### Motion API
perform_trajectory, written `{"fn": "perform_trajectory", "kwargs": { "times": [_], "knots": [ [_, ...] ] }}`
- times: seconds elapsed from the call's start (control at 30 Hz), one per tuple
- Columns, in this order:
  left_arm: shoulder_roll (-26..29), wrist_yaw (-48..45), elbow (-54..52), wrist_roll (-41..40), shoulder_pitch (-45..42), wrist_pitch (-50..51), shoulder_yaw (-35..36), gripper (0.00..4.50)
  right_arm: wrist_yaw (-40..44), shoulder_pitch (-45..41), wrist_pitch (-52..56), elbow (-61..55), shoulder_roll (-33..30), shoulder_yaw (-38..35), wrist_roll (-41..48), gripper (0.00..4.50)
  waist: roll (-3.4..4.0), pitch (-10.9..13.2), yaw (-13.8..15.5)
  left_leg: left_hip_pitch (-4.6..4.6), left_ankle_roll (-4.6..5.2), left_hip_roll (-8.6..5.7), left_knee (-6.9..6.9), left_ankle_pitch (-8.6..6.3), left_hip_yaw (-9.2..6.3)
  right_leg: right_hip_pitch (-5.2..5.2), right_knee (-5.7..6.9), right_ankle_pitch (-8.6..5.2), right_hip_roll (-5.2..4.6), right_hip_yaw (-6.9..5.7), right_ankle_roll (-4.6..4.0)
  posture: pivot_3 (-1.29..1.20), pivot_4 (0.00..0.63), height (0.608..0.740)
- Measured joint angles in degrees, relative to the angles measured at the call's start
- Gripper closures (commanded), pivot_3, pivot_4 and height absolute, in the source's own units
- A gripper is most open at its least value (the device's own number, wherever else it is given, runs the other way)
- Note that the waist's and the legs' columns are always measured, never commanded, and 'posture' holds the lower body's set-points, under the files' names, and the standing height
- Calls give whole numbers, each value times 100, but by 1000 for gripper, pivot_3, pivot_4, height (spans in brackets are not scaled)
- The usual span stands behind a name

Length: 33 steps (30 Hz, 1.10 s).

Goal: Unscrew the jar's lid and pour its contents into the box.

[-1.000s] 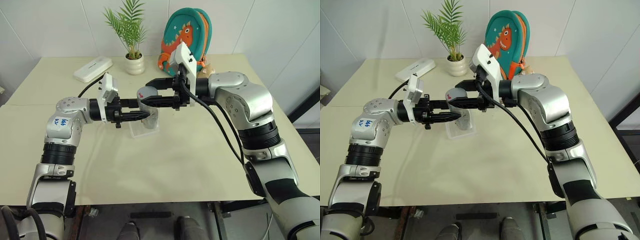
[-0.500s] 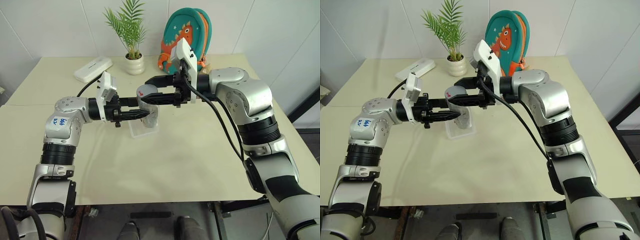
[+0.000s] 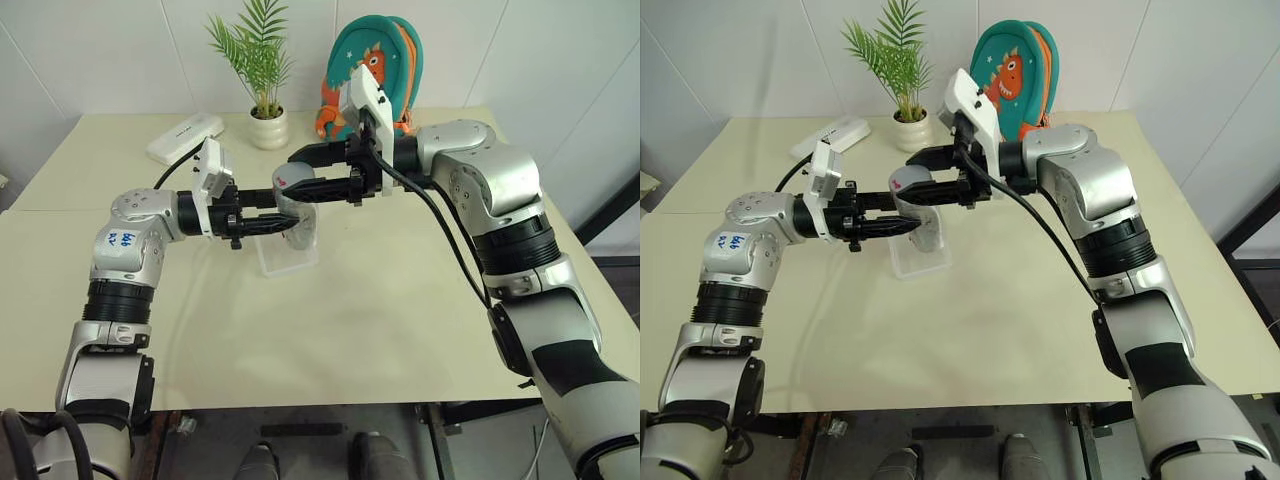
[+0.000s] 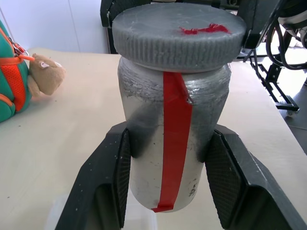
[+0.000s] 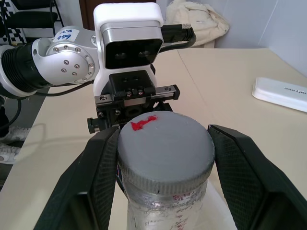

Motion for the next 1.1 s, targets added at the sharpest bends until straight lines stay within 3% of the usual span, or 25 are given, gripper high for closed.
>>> {"fn": "perform_trajectory", "kwargs": {
  "times": [0.57,0.93,1.1],
  "knots": [
    [-23,-236,16,-77,-9,193,-4,2636,-249,347,154,-646,-3,-16,69,1894,0,0,0,1,-1,0,1,1,0,0,5,0,0,0,0,0,150,740],
    [13,-242,66,269,-10,-39,-137,2636,-908,798,517,-1174,23,-70,242,1894,1,0,-6,1,-1,0,3,1,-1,-1,9,0,0,0,0,0,150,740],
    [-18,-666,3,481,391,-121,-700,2636,-1508,527,486,-1184,8,-873,258,1894,7,5,28,0,-2,-1,3,2,0,-1,8,0,0,1,0,0,150,740]
  ]
}}
